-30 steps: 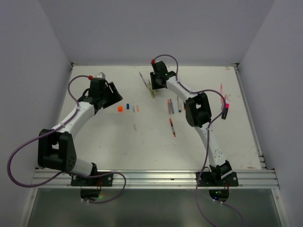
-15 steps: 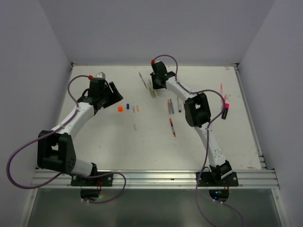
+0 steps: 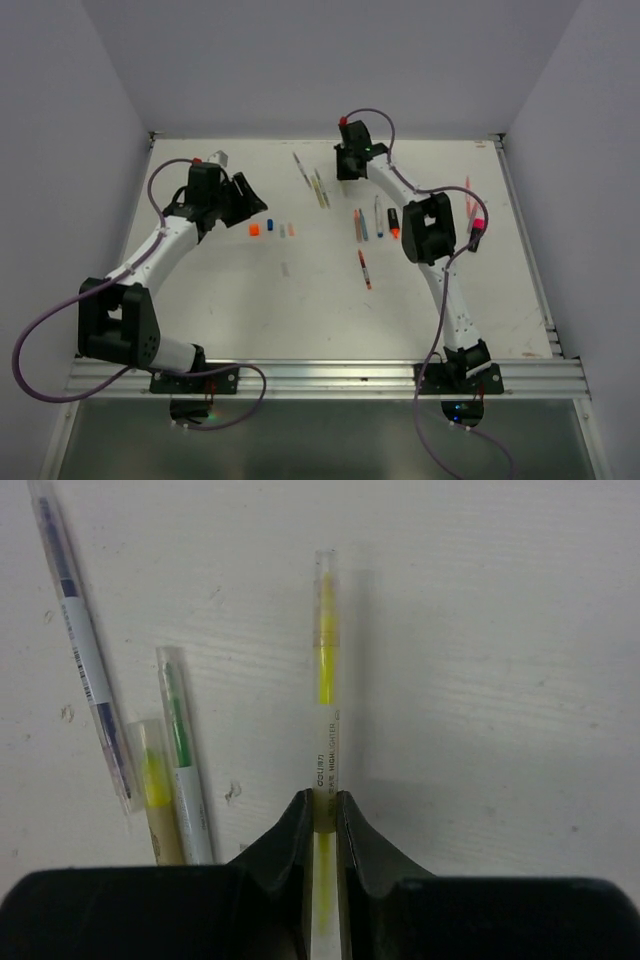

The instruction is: Open the pen caps

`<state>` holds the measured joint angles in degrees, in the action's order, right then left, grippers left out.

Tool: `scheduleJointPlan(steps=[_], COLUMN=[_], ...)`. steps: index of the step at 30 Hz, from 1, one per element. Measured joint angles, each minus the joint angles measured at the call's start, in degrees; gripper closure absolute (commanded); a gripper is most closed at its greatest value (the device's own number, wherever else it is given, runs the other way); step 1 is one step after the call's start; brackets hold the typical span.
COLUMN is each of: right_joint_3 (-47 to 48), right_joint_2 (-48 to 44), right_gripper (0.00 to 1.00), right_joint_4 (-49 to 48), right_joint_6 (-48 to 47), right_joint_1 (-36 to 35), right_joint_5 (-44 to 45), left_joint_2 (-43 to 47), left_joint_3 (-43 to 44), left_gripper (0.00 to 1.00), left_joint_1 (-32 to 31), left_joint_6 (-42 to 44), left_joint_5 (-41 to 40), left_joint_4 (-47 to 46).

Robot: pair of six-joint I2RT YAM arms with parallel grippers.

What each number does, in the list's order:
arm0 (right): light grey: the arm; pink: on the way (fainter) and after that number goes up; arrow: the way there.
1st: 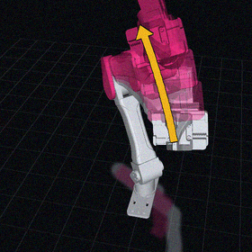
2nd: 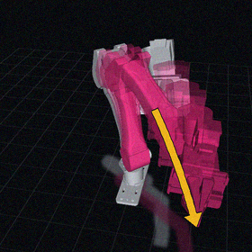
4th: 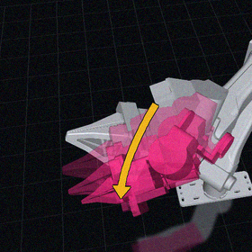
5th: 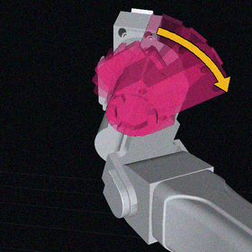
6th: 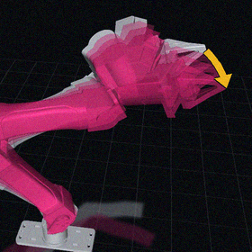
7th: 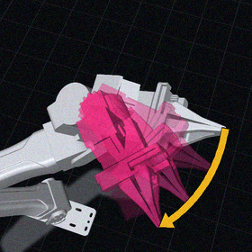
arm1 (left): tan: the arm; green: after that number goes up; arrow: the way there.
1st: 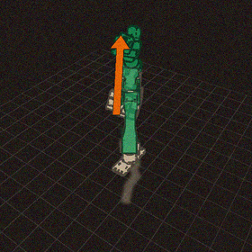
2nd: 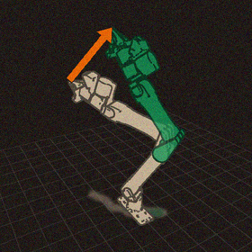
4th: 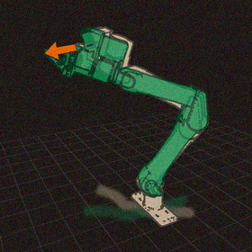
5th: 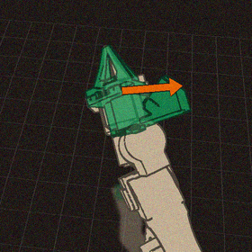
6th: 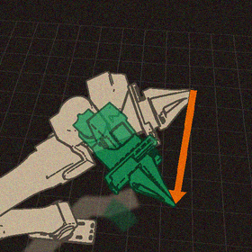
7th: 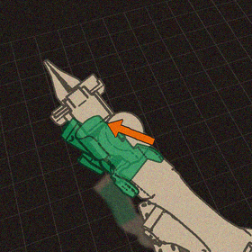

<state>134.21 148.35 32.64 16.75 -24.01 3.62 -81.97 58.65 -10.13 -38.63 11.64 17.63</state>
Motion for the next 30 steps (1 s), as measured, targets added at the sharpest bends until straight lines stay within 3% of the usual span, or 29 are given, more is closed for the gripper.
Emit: scheduleJointPlan(steps=[7, 13, 18, 23, 30], right_joint_3=[-10.14, -38.84, -56.02, -66.42, -69.61], right_joint_2=[-14.12, -40.26, -53.46, -59.19, -60.78], right_gripper=[1.00, 1.00, 1.00, 1.00, 1.00], right_joint_4=[-1.09, -13.18, -25.64, -32.39, -36.92], right_joint_6=[3.74, 14.73, 24.68, 30.86, 35.43], right_joint_1=[2.89, 2.08, 0.94, 0.63, 0.63], right_joint_5=[-6.60, -21.22, -30.88, -34.62, -34.97], left_joint_2=[2.25, 1.81, 0.17, -0.59, -1.92], left_joint_3=[0.15, 0.28, 0.26, -1.77, -2.69], left_gripper=[0.41, 0.38, 0.37, 0.37, 0.39], left_joint_1=[-0.74, -7.06, -12.61, -15.74, -19.32], left_joint_6=[-2.36, -6.78, -11.41, -15.72, -18.93], left_joint_5=[8.81, 15.82, 19.63, 21.07, 21.29], left_joint_4=[-1.73, -9.66, -19.28, -26.95, -30.56])
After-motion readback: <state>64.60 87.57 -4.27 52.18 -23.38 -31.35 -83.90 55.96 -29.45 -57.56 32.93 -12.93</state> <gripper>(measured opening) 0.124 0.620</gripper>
